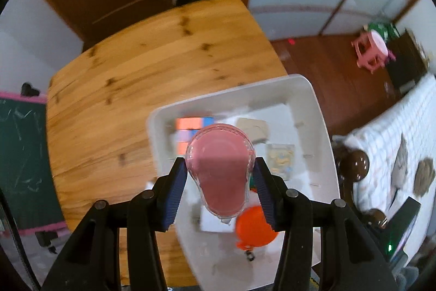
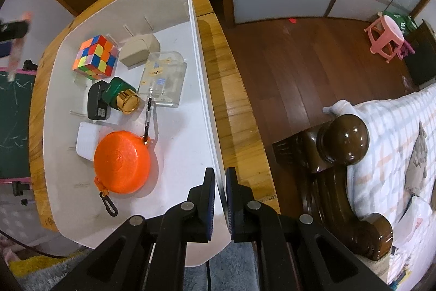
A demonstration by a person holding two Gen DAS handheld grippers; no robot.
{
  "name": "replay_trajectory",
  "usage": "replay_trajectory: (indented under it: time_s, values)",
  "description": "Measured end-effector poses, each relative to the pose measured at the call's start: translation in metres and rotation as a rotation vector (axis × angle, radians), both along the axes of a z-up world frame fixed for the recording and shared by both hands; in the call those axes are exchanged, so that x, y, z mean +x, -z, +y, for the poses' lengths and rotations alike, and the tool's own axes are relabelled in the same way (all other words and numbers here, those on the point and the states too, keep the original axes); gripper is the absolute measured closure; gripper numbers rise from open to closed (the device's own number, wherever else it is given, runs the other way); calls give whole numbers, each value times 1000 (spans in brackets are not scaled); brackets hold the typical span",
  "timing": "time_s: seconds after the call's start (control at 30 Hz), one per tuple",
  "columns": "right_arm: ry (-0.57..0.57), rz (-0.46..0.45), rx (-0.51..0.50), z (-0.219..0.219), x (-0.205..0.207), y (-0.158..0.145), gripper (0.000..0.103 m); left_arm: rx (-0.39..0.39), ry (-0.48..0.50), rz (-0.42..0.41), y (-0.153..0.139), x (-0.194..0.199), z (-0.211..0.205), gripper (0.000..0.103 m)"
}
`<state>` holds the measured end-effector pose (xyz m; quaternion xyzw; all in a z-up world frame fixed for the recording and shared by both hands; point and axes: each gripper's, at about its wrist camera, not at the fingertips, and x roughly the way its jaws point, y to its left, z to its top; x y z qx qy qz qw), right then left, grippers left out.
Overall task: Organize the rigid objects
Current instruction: 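Lift the pink case with the left tool and carry it into the tray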
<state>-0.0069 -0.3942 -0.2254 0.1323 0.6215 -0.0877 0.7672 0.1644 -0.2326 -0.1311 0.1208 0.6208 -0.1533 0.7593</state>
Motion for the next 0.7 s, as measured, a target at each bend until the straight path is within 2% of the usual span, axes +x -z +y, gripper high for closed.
replay_trajectory:
  time_s: [0.17, 0.4, 0.7]
  values:
    - [19, -16, 23, -4, -2, 0, 96, 63, 60, 48, 42, 4, -46, 49]
    - [17, -43, 41, -5, -4, 1, 97, 172, 70, 87, 91, 15, -82, 49]
    - [-3, -56, 56, -7, -5, 2, 97, 208, 34, 107, 121, 25, -97, 49]
